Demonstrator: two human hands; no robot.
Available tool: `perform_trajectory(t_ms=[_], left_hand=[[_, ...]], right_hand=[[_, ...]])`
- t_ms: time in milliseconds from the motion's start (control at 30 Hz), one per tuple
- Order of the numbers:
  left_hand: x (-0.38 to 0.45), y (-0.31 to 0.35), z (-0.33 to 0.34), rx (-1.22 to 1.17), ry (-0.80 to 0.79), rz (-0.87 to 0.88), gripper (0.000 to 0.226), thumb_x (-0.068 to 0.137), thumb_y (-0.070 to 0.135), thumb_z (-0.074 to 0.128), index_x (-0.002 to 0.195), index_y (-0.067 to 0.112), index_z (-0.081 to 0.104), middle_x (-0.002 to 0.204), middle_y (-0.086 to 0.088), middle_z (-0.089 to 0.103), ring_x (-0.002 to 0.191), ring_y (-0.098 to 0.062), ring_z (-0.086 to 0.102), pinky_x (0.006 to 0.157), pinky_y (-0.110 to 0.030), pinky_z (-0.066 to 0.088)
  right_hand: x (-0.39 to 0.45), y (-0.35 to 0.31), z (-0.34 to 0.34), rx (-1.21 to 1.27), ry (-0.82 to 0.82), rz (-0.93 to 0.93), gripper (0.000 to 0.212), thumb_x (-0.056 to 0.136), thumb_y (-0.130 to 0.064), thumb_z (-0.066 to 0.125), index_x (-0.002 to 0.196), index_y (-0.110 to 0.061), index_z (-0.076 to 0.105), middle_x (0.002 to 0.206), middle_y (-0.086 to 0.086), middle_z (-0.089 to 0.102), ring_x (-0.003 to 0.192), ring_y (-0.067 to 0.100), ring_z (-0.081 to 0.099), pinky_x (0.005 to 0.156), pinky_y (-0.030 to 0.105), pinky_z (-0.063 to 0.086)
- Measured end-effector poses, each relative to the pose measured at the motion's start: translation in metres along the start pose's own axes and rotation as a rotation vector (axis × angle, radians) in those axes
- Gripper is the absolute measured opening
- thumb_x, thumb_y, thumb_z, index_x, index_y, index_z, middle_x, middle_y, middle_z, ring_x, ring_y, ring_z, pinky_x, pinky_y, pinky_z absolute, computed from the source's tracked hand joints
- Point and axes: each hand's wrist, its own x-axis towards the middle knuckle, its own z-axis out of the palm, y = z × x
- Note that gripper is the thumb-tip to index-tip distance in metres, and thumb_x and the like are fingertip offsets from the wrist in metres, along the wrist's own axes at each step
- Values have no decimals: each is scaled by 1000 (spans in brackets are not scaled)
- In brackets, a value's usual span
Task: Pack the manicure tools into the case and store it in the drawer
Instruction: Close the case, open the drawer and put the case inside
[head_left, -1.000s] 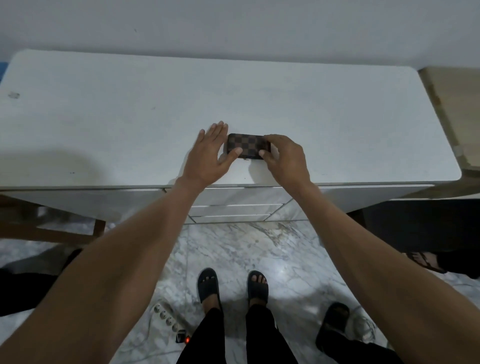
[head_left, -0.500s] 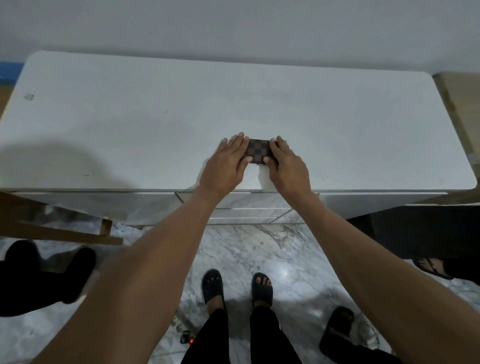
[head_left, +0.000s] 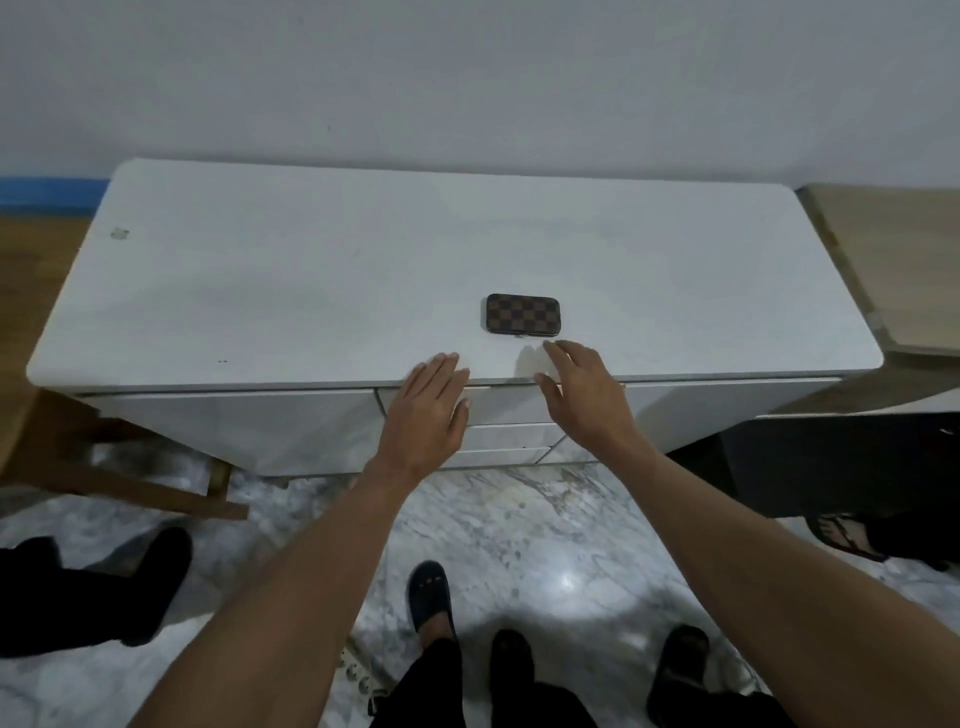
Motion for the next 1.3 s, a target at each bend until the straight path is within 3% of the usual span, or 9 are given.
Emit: perform_trajectory(t_ms=[133,233,367,533,633,833,1033,1200,1300], left_hand=[[-31,6,-2,15,14,3,41,96,23,53,127,1,69,127,-17,71,116,-34,68,101,-46,56],[-37,6,-3,20,-64,-128,48,91,27,54,125,-4,68,119,-22,72,107,-38,70,94,-46,58],[-29,-1,1,31,-193,-276,66,87,39,53,134,-8,58,132,-28,63,123,-43,60,111,-53,46],[-30,-7,9,13,-187,-357,73,92,43,46,145,-7,49,147,-26,54,141,-40,47,125,-51,26],[-34,-11,8,9,-216,-356,73,92,42,46,149,-5,46,153,-25,49,146,-40,41,127,-48,18],[-36,-7,3,13,-238,-369,72,93,38,50,150,-6,44,154,-27,48,147,-41,41,127,-48,24],[-42,3,-4,24,-272,-386,70,100,31,60,156,-3,36,162,-22,38,154,-34,31,130,-44,19],[-66,19,-7,39,-293,-407,69,102,34,56,157,-2,34,164,-21,34,155,-34,30,129,-43,19],[-83,33,-11,36,-293,-419,70,103,35,55,158,-1,32,166,-19,31,156,-32,25,129,-40,15]], right_hand=[[-28,3,6,-57,32,-19,32,97,-25,58,123,-5,61,116,14,64,107,33,58,77,46,57],[-41,8,14,-65,-58,14,42,100,-29,53,135,-6,54,131,14,60,121,33,54,90,46,53],[-44,26,31,-72,-197,44,65,102,-39,47,153,-4,26,159,15,32,147,32,30,118,42,30],[-40,40,50,-103,-274,99,76,101,-45,43,156,-5,8,165,13,12,153,31,11,123,50,18],[-38,46,56,-107,-235,96,76,101,-42,46,156,-6,9,165,14,13,152,32,14,122,52,19],[-41,41,65,-199,-188,111,77,98,-44,50,154,-4,16,161,17,21,150,34,21,121,52,18],[-48,38,56,-176,-179,86,75,95,-41,56,150,-1,25,155,18,32,145,34,29,119,48,25],[-74,34,52,-152,-208,93,75,99,-41,50,154,-1,17,159,19,25,148,35,25,122,47,22],[-94,34,51,-166,-184,74,71,98,-42,52,150,-2,25,151,17,35,139,35,37,119,45,29]])
